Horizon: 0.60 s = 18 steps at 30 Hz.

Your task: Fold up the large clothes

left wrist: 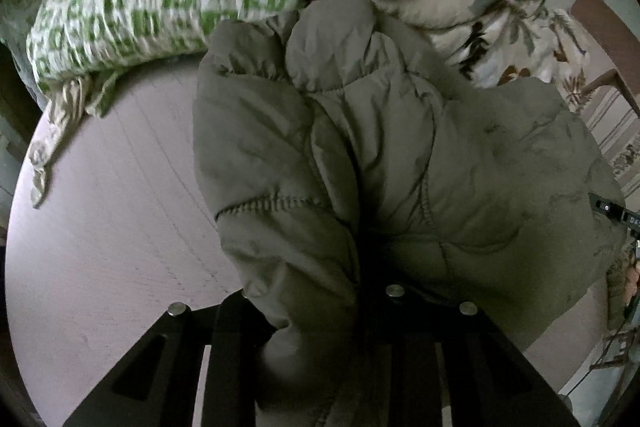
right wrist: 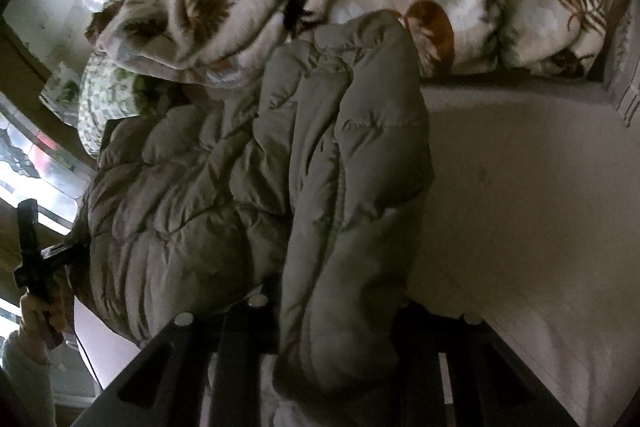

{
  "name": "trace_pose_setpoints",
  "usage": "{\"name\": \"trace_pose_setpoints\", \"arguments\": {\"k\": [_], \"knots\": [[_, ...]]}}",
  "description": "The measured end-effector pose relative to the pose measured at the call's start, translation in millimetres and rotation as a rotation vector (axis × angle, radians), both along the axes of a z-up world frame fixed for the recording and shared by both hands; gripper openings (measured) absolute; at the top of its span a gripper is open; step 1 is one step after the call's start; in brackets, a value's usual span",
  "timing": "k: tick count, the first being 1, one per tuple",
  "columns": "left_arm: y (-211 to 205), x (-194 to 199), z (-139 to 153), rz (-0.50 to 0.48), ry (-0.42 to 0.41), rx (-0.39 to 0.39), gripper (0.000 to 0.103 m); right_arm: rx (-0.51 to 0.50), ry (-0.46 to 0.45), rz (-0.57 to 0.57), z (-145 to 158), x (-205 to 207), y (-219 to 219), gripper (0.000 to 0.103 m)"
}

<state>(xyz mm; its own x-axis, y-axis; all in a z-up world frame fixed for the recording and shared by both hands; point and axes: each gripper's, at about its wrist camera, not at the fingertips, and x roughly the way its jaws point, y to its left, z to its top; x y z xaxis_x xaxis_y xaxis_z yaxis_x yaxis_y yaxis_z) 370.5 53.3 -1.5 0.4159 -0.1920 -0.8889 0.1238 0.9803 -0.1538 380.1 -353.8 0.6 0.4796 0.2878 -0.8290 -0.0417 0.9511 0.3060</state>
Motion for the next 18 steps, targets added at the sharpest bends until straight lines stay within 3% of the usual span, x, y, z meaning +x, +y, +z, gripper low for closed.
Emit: {"name": "trace_pose_setpoints", "arguments": {"k": [7, 11, 14, 18], "knots": [[8, -26, 38, -0.025, -0.057, -0.017, 0.018, -0.005, -0.052, 0.030, 34, -26, 29, 0.026], [9, -42, 41, -0.044, -0.053, -0.007, 0.017, 0.019, -0.066, 0.056, 42, -51, 40, 0.026], [7, -55, 19, -0.049, -0.024, 0.032, 0.017, -0.021, -0.059, 0.069, 35, -68, 52, 0.026], [21, -62, -21, 0.007, 0.033, 0.026, 0.017, -0.049, -0.009, 0.010, 6, -79, 45, 0.026]]}}
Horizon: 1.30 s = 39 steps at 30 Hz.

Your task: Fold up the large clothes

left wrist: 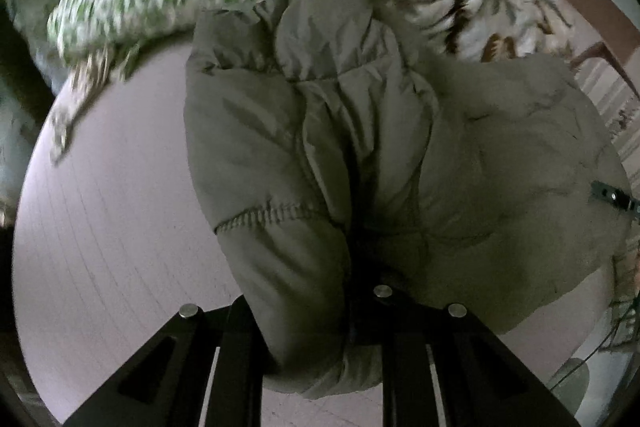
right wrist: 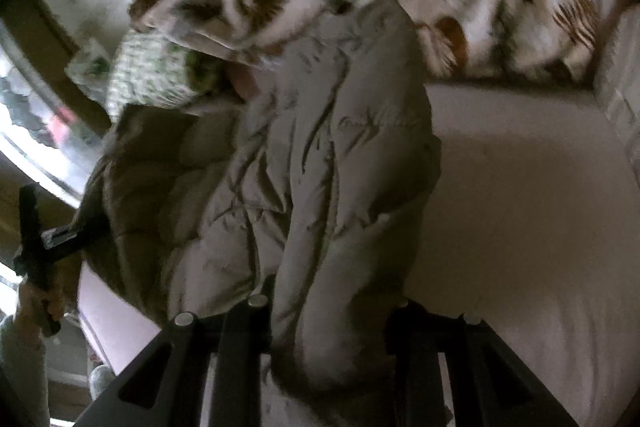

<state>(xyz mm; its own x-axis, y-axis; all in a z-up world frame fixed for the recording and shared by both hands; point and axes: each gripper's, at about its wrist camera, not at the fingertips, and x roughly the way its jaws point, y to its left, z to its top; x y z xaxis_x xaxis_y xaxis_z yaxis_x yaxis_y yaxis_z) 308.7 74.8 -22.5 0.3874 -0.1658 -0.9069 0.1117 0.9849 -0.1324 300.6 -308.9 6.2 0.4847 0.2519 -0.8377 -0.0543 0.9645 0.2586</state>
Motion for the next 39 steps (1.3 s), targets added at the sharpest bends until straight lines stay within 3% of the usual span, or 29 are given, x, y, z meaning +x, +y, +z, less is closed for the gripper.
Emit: {"name": "trace_pose_setpoints", "arguments": {"k": [5, 8, 10, 12, 18, 21, 24, 26, 27, 31, 34, 39], "knots": [[9, 5, -18, 0.031, -0.013, -0.027, 0.021, 0.004, 0.048, -0.055, -35, -5, -16, 0.026], [16, 20, -16, 0.052, -0.030, -0.045, 0.040, 0.005, 0.057, -0.062, -41, 0, -22, 0.026], [18, 31, -21, 0.053, -0.008, -0.030, 0.064, 0.004, 0.063, -0.061, -43, 5, -24, 0.026], [19, 42, -31, 0.049, 0.022, -0.010, 0.076, 0.006, 0.069, -0.058, -45, 9, -25, 0.026], [28, 68, -78, 0.060, 0.179, -0.114, 0.086, 0.025, 0.092, -0.045, -62, 17, -32, 0.026], [35, 79, -103, 0.086, 0.289, -0.205, 0.087, 0.028, 0.117, -0.062, -67, 20, -33, 0.026], [27, 83, -109, 0.045, 0.293, -0.180, 0.084, 0.029, 0.125, -0.055, -72, 23, -33, 0.026], [22, 84, -108, 0.028, 0.287, -0.193, 0.070, 0.028, 0.129, -0.053, -74, 24, -32, 0.026], [19, 83, -105, 0.014, 0.277, -0.211, 0.056, 0.029, 0.130, -0.055, -74, 27, -31, 0.026], [10, 75, -88, 0.003, 0.215, -0.171, 0.037, 0.025, 0.129, -0.064, -75, 33, -26, 0.026], [9, 68, -69, 0.010, 0.152, -0.145, 0.029, 0.022, 0.119, -0.069, -71, 27, -26, 0.026], [7, 53, -45, 0.020, 0.097, -0.148, 0.025, 0.023, 0.089, -0.077, -56, 18, -23, 0.026]]}}
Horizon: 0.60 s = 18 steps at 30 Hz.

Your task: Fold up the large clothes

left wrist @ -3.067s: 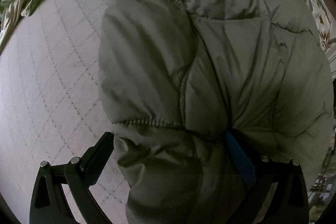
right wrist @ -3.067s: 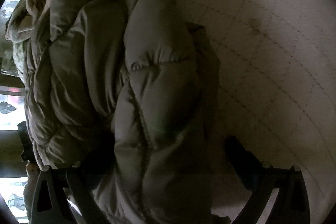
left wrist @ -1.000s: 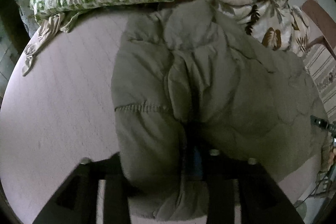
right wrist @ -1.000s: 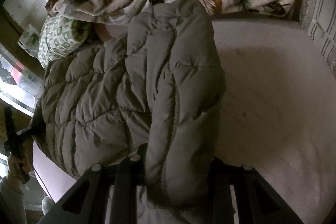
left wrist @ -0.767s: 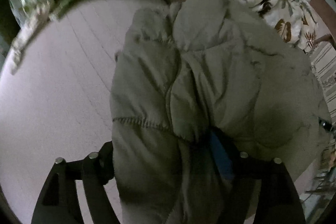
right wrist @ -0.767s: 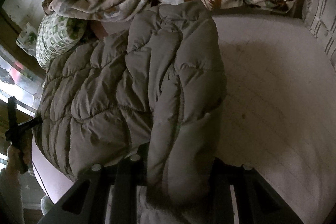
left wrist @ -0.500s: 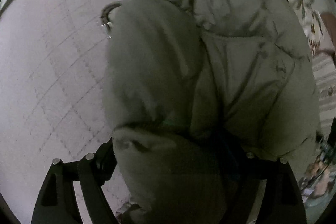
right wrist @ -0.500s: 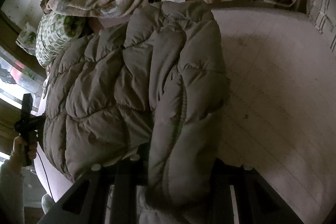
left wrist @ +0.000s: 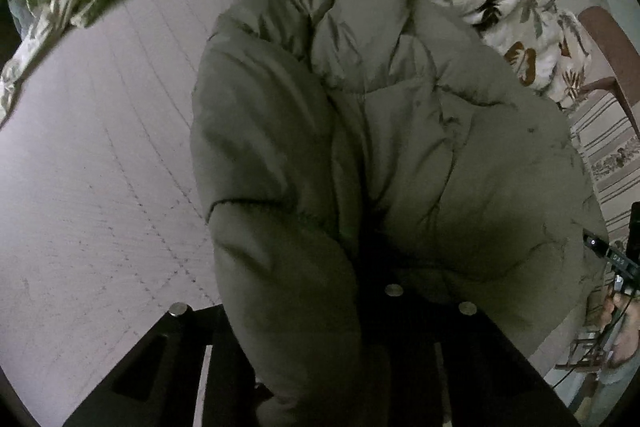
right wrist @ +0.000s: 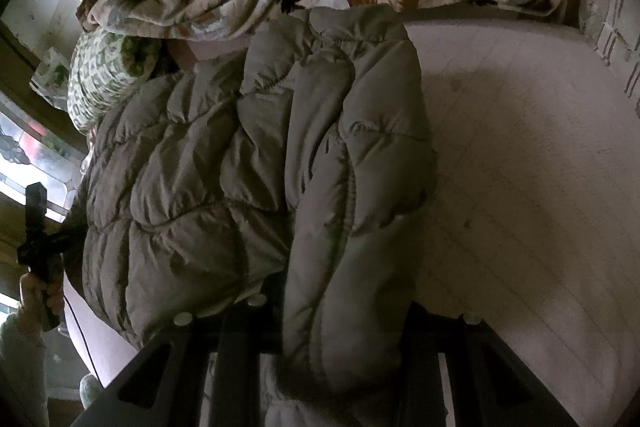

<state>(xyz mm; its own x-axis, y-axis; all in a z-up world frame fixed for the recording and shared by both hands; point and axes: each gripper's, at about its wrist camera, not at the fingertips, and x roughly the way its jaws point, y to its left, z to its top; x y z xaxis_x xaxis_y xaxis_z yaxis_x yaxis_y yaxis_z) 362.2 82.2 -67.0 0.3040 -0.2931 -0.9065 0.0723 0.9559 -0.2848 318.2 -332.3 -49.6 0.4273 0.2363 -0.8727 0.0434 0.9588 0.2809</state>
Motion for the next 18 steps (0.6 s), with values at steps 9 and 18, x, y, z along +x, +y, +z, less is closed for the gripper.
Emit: {"name": "trace_pose_setpoints", "arguments": {"k": [9, 18], "knots": [[-5, -34, 56, -0.045, -0.083, 0.005, 0.024, 0.004, -0.071, -0.013, 41, -19, 6, 0.026], [-2, -62, 85, -0.075, -0.125, 0.032, 0.024, 0.022, -0.142, 0.049, 82, -61, 27, 0.024]]}}
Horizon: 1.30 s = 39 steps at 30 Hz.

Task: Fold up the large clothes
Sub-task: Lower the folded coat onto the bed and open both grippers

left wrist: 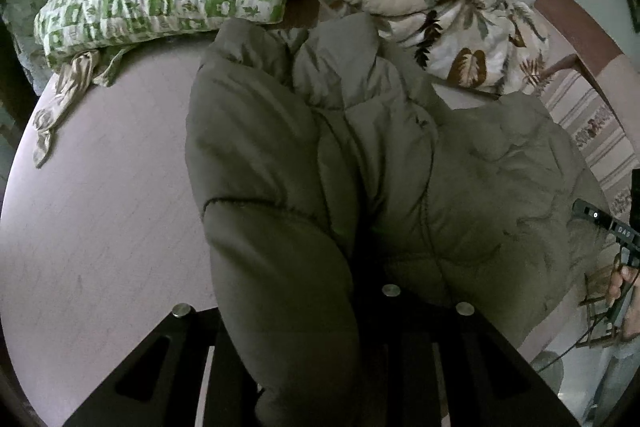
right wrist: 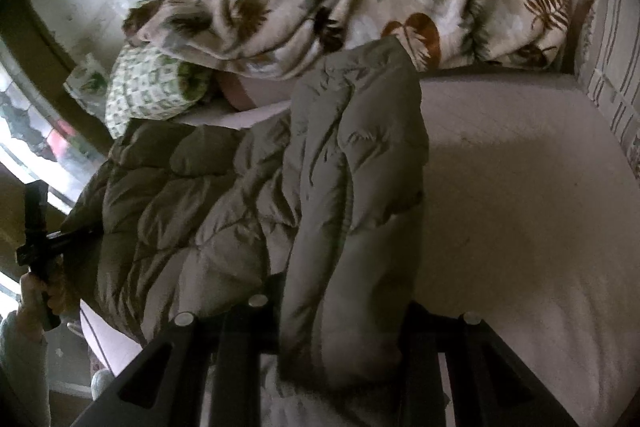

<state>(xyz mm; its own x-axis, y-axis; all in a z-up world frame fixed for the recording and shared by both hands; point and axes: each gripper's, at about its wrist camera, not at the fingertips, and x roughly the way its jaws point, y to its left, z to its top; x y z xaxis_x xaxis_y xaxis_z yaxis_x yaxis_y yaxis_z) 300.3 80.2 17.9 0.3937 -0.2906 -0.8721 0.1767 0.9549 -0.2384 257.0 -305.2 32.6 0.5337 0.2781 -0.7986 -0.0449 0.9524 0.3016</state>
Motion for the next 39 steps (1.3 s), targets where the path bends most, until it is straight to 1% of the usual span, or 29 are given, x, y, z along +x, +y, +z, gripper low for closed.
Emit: {"name": "trace_pose_setpoints", "arguments": {"k": [1, 3, 6, 8, 10, 11, 12, 14, 15, 16, 17, 19, 20, 21, 22, 23, 24, 26, 28, 31, 33, 35, 36, 39], "knots": [[4, -6, -2, -0.001, -0.001, -0.003, 0.024, 0.018, -0.008, 0.012, 4, -7, 4, 0.023], [4, -19, -7, -0.008, 0.005, 0.015, 0.024, -0.001, -0.011, 0.025, 8, -14, 13, 0.023], [8, -35, -31, 0.001, 0.046, 0.046, 0.024, -0.035, 0.017, 0.027, -3, -23, 20, 0.023], [11, -38, -56, 0.026, 0.073, 0.084, 0.025, -0.078, 0.061, 0.012, -24, -25, 21, 0.023], [17, -39, -83, 0.074, 0.094, 0.085, 0.030, -0.124, 0.104, -0.016, -50, -24, 19, 0.023], [18, -39, -90, 0.090, 0.089, 0.085, 0.032, -0.132, 0.125, -0.036, -66, -22, 15, 0.023], [17, -40, -95, 0.104, 0.069, 0.094, 0.035, -0.109, 0.146, -0.051, -78, -19, 12, 0.024], [10, -40, -96, 0.110, 0.036, 0.136, 0.039, -0.096, 0.166, -0.082, -97, -15, 7, 0.029], [7, -39, -97, 0.111, 0.029, 0.157, 0.040, -0.112, 0.166, -0.082, -102, -13, 8, 0.033], [6, -38, -97, 0.120, 0.025, 0.167, 0.043, -0.140, 0.170, -0.083, -109, -9, 10, 0.041], [6, -38, -95, 0.129, 0.021, 0.169, 0.044, -0.145, 0.177, -0.092, -112, -7, 10, 0.043], [7, -41, -92, 0.141, -0.004, 0.178, 0.054, -0.152, 0.177, -0.109, -110, -4, 9, 0.053], [9, -45, -89, 0.142, -0.023, 0.189, 0.056, -0.168, 0.174, -0.115, -108, -4, 10, 0.057], [11, -50, -86, 0.141, -0.038, 0.186, 0.056, -0.185, 0.170, -0.121, -106, -4, 10, 0.067], [14, -54, -84, 0.142, -0.047, 0.179, 0.058, -0.189, 0.157, -0.126, -102, -7, 9, 0.071], [15, -58, -79, 0.151, -0.053, 0.170, 0.059, -0.179, 0.149, -0.129, -99, -10, 7, 0.074], [18, -61, -75, 0.163, -0.056, 0.164, 0.064, -0.159, 0.134, -0.136, -94, -16, 4, 0.082], [24, -68, -64, 0.184, -0.079, 0.162, 0.066, -0.143, 0.105, -0.143, -85, -26, 2, 0.083], [27, -76, -54, 0.191, -0.102, 0.185, 0.074, -0.142, 0.079, -0.143, -75, -38, 2, 0.084], [29, -90, -45, 0.198, -0.126, 0.226, 0.074, -0.134, 0.040, -0.146, -60, -54, 1, 0.089], [29, -101, -41, 0.203, -0.130, 0.244, 0.074, -0.107, 0.018, -0.138, -53, -66, 7, 0.092], [30, -115, -38, 0.211, -0.135, 0.250, 0.074, -0.082, -0.001, -0.126, -46, -79, 16, 0.097], [31, -121, -36, 0.213, -0.138, 0.252, 0.074, -0.074, -0.008, -0.119, -43, -85, 20, 0.101], [30, -140, -35, 0.221, -0.137, 0.255, 0.074, -0.046, -0.025, -0.103, -43, -99, 35, 0.102]]}}
